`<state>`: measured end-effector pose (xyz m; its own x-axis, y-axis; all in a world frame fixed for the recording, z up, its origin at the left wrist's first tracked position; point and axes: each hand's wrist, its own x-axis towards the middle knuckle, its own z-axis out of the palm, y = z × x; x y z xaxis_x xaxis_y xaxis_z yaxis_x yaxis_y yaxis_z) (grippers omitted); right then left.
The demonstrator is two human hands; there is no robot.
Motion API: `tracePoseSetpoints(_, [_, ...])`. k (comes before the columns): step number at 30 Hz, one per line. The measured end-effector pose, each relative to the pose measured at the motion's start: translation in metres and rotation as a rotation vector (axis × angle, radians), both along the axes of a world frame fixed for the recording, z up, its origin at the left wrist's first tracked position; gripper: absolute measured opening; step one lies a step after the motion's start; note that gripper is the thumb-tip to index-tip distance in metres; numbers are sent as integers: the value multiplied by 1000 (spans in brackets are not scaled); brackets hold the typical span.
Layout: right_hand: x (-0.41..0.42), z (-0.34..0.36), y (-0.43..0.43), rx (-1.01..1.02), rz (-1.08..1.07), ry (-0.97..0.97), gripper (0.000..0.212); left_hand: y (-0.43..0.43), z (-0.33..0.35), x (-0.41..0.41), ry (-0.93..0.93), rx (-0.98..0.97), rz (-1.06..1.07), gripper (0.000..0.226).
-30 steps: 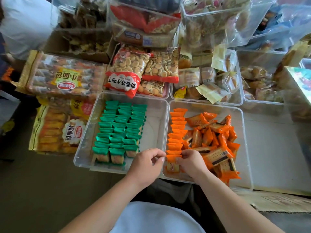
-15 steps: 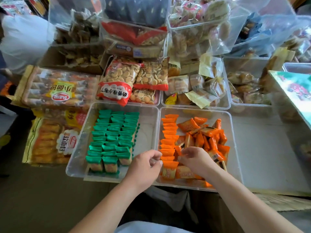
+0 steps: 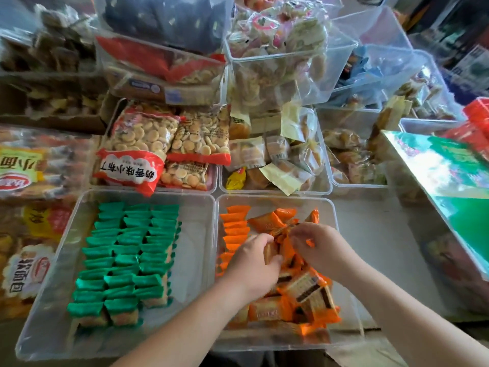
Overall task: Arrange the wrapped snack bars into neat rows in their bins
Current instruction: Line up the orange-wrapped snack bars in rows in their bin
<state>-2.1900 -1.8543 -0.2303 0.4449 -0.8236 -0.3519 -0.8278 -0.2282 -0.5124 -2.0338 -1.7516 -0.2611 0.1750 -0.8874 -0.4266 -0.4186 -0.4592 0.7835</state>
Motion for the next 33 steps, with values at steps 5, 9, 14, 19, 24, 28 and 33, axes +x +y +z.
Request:
tracePoseSetpoints(5, [-21,-24,-38,-219,149,-43,17,-53,-47,-29,-31,40,136,65])
tracePoseSetpoints(9, [-29,-38,-55,-194,224,-46,24,-81,-68,-39,-117,99,232,65])
tracePoseSetpoints(14, [-9,-57,-73,-71,279,35,42,-91,-72,-40,-227,61,223,54])
tracePoseSetpoints(19, [9,-75,-74,-136,221,226,44,-96,-56,-23,-485,145,-86,53])
tracePoseSetpoints(24, [15,-82,-67,-246,226,372,36,-91,-31,-8,-580,92,-151,26])
tracePoseSetpoints(28, [15,-66,-63,-212,173,279,28,-68,-8,4,-464,-80,68,14])
tracePoseSetpoints(33, [-5,-17,-32,-112,63,-75,15,-25,16,18,-107,-165,324,12])
